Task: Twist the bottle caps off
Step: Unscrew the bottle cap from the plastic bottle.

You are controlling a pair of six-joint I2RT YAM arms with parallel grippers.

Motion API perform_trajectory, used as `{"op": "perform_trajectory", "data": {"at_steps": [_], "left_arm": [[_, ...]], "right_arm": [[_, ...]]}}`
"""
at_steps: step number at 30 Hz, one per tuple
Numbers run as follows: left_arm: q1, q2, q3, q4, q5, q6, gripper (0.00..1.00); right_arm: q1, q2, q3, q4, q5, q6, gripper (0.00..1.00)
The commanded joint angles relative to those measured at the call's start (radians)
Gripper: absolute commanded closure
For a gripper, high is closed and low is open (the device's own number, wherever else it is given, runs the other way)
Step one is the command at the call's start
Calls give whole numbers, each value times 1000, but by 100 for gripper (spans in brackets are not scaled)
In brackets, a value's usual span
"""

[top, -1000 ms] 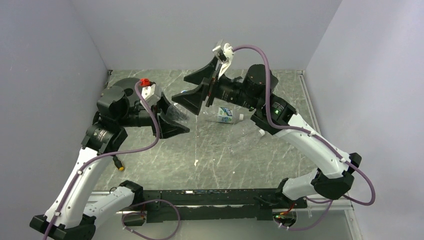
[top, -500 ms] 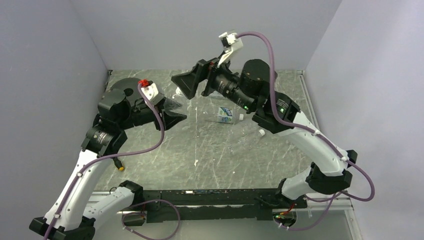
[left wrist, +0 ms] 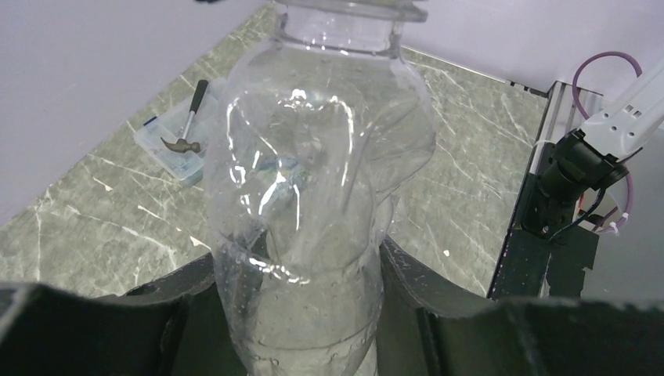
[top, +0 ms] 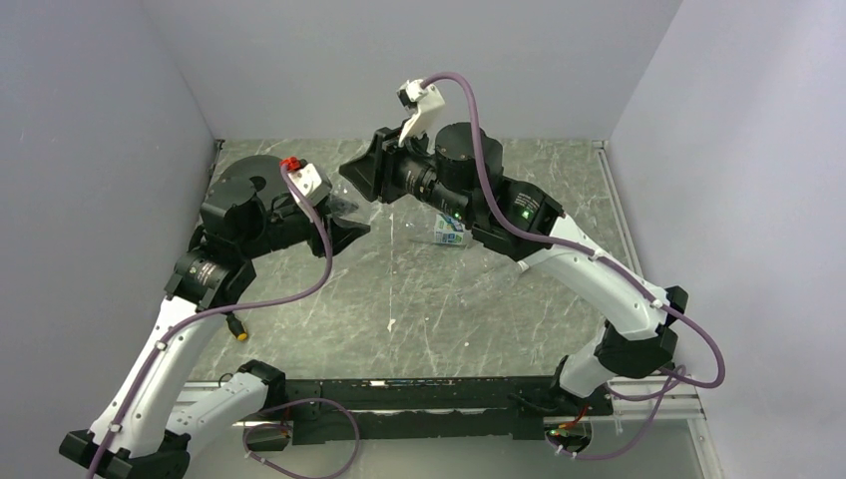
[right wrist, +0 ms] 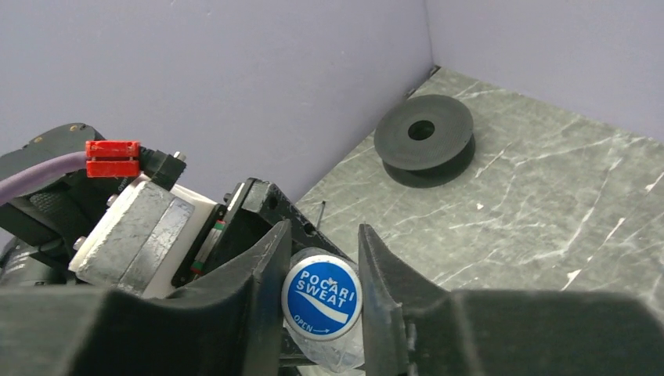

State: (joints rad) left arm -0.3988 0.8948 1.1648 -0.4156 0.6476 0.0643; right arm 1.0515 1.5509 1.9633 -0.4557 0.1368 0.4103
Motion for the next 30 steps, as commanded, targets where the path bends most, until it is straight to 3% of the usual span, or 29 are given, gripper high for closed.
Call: {"op": "perform_trajectory", "data": {"at_steps": [1,4,9,15,18,23,24,25,28,29,30], "left_arm": [[-3,3,4,-7,-26,17,63],[-3,6,5,-13,4,11,63],[-3,17,18,-31,195,-9,63],[-3,19,28,-41,497,-51,64],[-3,29,27,-2,644,-162,64],[-3,37,26,23,693,-215,64],[-3,34,30,11,671,-199,64],[-3,33,34,5,644,-188,65],[-3,26,43,-5,542,-147,66],[-3,21,42,-7,495,-133,65],[-3,13,40,-8,453,-121,65]], "right_arm": [[2,-39,8,49,-4,-8,74],[2,-46,7,60,-32,-28,86],[-5,-88,-26,147,-212,-159,94],[-66,-168,-111,261,-543,-229,95],[-104,-181,-136,304,-705,-203,96],[-117,-167,-140,329,-795,-173,96],[-117,-162,-136,322,-771,-170,91],[-116,-158,-133,305,-721,-166,66],[-95,-129,-83,199,-477,-173,19],[-87,-115,-60,160,-398,-173,6],[-83,-111,-46,138,-337,-167,1]]}}
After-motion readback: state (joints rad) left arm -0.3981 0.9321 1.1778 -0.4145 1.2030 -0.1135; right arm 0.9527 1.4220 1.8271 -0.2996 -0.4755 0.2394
